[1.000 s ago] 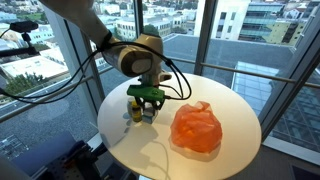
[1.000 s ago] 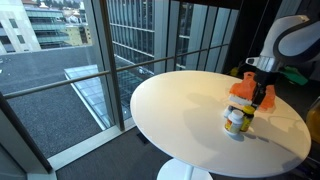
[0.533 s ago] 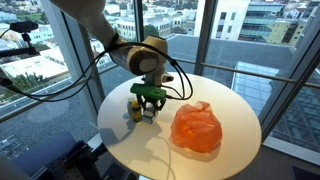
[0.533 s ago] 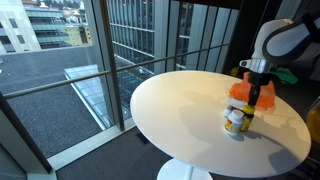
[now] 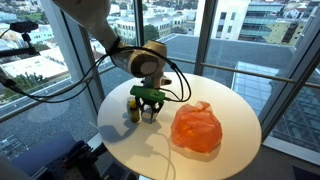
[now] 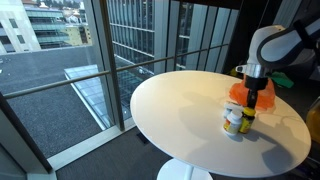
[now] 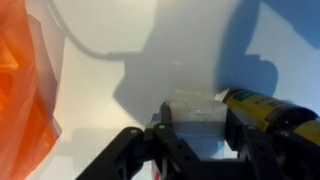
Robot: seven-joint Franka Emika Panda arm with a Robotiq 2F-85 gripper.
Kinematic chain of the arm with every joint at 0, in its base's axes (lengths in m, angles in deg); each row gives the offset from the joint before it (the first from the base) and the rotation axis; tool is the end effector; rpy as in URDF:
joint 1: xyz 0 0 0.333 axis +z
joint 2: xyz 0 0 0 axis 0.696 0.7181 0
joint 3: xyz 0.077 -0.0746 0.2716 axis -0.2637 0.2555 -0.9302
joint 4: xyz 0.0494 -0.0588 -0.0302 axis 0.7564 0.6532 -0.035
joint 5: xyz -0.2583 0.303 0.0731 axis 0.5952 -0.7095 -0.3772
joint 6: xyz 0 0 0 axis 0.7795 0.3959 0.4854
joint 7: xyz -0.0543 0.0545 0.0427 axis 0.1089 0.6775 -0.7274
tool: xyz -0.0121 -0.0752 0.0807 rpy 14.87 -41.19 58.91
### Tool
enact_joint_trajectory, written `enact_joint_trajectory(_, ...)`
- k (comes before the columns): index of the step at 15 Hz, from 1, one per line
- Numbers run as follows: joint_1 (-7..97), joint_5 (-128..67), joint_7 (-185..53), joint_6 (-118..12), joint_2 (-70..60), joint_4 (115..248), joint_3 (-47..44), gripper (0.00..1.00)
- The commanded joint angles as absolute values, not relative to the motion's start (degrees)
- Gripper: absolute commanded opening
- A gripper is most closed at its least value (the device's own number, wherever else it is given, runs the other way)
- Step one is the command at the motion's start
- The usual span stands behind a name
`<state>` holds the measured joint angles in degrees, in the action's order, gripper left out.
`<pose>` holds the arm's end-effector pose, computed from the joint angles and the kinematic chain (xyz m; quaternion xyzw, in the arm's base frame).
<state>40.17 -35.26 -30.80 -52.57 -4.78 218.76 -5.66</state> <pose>0.5144 -0.0331 0.1785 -0.9698 -0.2210 0.0958 0.0387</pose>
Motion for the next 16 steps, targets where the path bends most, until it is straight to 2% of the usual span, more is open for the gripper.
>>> enact_joint_trajectory(1, 39.8, -33.1, -31.7, -51.1, -5.2, 218.3, -6.2, 0.65)
enact_joint_trajectory(2, 39.8, -32.9, -31.6, -51.1, -5.4, 218.4, -6.2, 0.77)
enact_joint_trajectory(5, 39.6, -32.5, -31.6, -51.3, -6.3, 219.0, -6.2, 0.99)
enact_joint_trajectory(16, 37.9, -34.5, -29.8, -51.8, -13.4, 221.1, -5.3, 1.00)
